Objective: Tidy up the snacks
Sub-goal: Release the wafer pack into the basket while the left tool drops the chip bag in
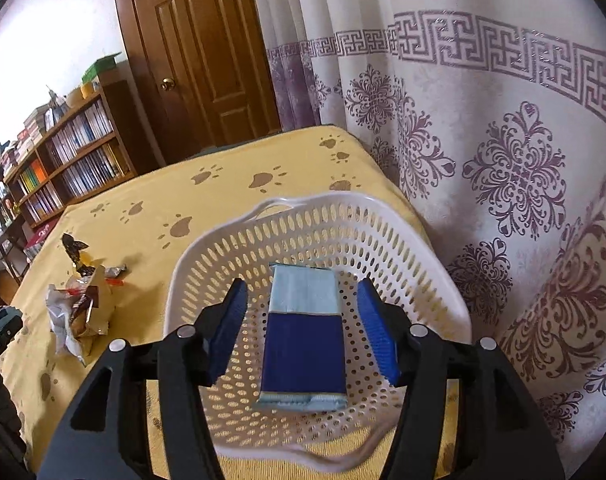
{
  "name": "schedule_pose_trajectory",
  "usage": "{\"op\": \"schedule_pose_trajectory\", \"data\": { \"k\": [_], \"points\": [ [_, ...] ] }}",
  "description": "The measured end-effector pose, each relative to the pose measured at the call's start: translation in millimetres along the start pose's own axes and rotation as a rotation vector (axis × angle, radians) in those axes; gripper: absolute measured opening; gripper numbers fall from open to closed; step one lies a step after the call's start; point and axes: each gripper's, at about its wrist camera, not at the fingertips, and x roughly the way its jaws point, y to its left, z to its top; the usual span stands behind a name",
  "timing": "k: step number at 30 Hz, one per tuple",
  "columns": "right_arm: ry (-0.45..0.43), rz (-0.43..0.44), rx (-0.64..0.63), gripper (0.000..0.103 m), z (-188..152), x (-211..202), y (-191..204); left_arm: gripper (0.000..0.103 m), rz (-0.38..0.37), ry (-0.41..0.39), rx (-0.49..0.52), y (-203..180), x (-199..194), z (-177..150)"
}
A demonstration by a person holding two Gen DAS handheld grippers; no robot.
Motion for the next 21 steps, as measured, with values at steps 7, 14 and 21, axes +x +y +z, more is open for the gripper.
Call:
{"op": "schedule_pose_trajectory", "data": {
  "k": [7,14,21],
  "points": [
    [-0.072,0.012,0.016,0.059,-13,-31,-6,0.068,-0.041,-0.029,0.059,-31,-16,11],
    [-0.146,0.012,0.015,0.059,-29,-58,-7,0.068,-0.119,-0.043,0.151,-88,-23,25],
    [-0.187,0.012,0.001,0.059,-42,-68,-5,0.068,-0.239,-0.048,0.283,-172,-23,35]
  ]
}}
